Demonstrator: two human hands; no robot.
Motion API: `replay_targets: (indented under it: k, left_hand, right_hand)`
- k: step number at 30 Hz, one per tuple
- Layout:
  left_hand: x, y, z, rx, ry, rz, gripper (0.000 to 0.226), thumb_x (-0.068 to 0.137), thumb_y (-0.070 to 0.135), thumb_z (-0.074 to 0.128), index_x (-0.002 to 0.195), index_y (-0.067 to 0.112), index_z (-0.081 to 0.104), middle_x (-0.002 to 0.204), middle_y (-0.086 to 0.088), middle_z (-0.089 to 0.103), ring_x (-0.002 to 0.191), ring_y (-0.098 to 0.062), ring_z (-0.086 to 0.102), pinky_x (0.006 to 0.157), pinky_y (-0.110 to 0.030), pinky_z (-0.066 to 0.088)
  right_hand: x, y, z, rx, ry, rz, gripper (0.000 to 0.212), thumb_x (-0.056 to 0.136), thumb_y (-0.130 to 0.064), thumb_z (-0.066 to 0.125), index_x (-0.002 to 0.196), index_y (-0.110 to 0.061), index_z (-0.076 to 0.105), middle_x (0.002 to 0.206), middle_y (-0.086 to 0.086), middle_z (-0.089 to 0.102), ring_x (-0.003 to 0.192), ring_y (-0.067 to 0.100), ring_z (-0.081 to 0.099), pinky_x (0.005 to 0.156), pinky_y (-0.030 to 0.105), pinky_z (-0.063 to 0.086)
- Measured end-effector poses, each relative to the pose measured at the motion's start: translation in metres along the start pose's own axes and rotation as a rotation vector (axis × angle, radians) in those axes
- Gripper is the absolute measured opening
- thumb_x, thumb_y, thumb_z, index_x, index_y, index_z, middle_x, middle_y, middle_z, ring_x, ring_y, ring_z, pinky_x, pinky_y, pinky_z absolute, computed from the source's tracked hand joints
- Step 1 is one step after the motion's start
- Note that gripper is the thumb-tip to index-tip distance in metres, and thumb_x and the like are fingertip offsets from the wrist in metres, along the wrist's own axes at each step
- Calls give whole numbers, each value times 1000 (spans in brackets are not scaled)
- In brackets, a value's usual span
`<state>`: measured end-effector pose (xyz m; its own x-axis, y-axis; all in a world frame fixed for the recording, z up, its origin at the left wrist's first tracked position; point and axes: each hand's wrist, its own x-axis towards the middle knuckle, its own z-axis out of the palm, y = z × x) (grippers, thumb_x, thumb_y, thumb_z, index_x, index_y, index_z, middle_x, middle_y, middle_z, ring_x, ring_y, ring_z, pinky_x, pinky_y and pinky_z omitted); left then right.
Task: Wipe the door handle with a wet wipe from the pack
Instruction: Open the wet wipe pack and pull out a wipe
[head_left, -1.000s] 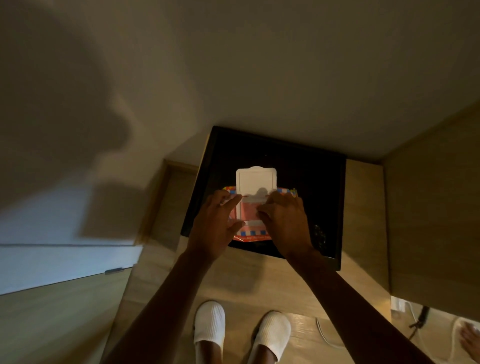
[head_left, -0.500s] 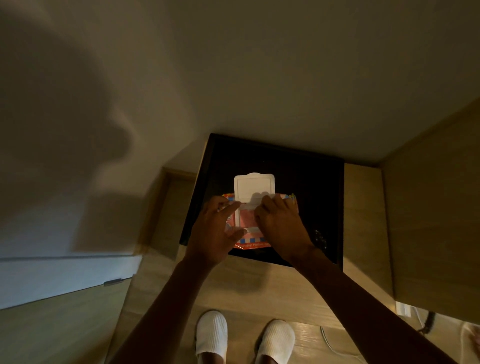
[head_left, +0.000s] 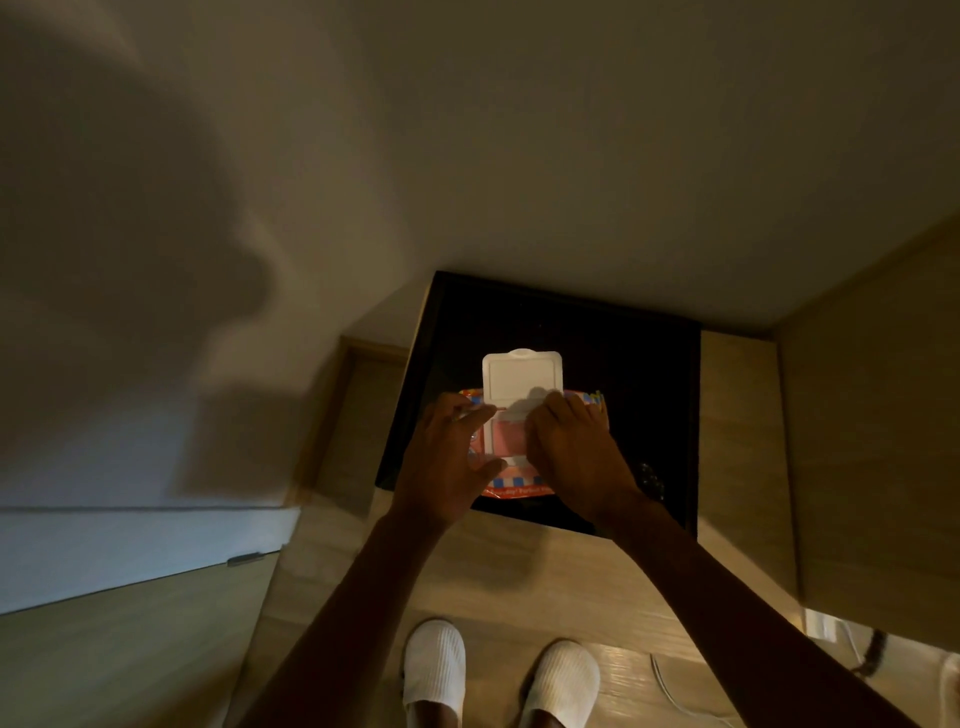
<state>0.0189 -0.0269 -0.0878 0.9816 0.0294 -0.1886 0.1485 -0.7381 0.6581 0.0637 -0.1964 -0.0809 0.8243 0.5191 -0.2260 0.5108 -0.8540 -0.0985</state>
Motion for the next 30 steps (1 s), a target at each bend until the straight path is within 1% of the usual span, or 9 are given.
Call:
replay_targets:
  k: [3, 8, 12, 15, 17, 20, 22, 27, 30]
  left_hand:
    - [2, 0, -1, 19, -14, 1, 66, 79, 34, 76, 137, 18, 49, 140, -3, 41, 129, -19, 44, 103, -39, 48]
    - [1, 0, 0, 34, -20, 6, 67, 79, 35, 75, 138, 19, 48, 141, -3, 39, 129, -20, 45, 102, -41, 49]
    - [1, 0, 3, 52, -12, -4, 66, 79, 36, 74, 138, 22, 48, 142, -1, 38, 130, -18, 43, 103, -39, 49]
    - [2, 4, 2, 77, -8, -19, 66, 79, 36, 74, 138, 22, 47, 142, 0, 39, 131, -17, 43, 104, -37, 48]
    - [1, 5, 0, 83, -21, -29, 66, 79, 37, 75, 138, 23, 47, 142, 0, 39, 130, -17, 44, 103, -39, 49]
    - [1, 7, -3, 101, -27, -33, 66, 78, 37, 75, 137, 25, 48, 142, 1, 40, 131, -17, 44, 104, -37, 48]
    - [0, 9, -5, 110, -28, -38, 66, 78, 36, 75, 137, 25, 48, 141, 2, 41, 130, -16, 45, 103, -35, 48]
    - [0, 15, -6, 167, -15, -54, 64, 75, 38, 77, 133, 28, 51, 137, 4, 45, 126, -15, 48, 101, -31, 47]
    - [-1, 20, -7, 154, -40, -107, 61, 77, 37, 76, 133, 28, 52, 136, 3, 44, 125, -16, 48, 100, -32, 47]
  right_hand:
    - [-1, 1, -1, 82, 81, -11, 55, 53, -25, 92, 94, -5, 63, 94, 16, 66, 86, 31, 66, 75, 45, 56]
    - [1, 6, -5, 499, 96, 114, 14, 90, -19, 61, 95, -6, 56, 103, 12, 61, 94, 25, 59, 82, 35, 52]
    - [1, 4, -17, 926, 47, 377, 21, 100, -21, 43, 108, -5, 54, 106, 3, 56, 91, 14, 58, 70, 19, 50]
    - [0, 6, -25, 1180, 66, 482, 25, 101, -22, 42, 114, -10, 58, 114, 4, 63, 99, 18, 63, 80, 32, 55]
    - [-3, 6, -33, 1227, 99, 497, 24, 100, -23, 42, 112, -13, 61, 113, 4, 66, 99, 16, 64, 81, 35, 56]
    - [-7, 7, -51, 1285, 142, 461, 21, 100, -19, 43, 104, -12, 62, 104, -1, 68, 93, 9, 65, 70, 20, 53]
    - [-9, 10, -64, 1317, 169, 440, 20, 100, -20, 44, 99, -14, 62, 98, -3, 67, 89, 8, 66, 69, 19, 53]
    - [-15, 24, -96, 1322, 241, 305, 26, 99, -19, 46, 95, 2, 60, 82, 3, 63, 72, 4, 60, 63, 12, 48]
    - [-11, 35, -114, 1167, 291, 247, 19, 99, -20, 48, 90, -9, 61, 80, 1, 62, 72, 4, 58, 67, 18, 47]
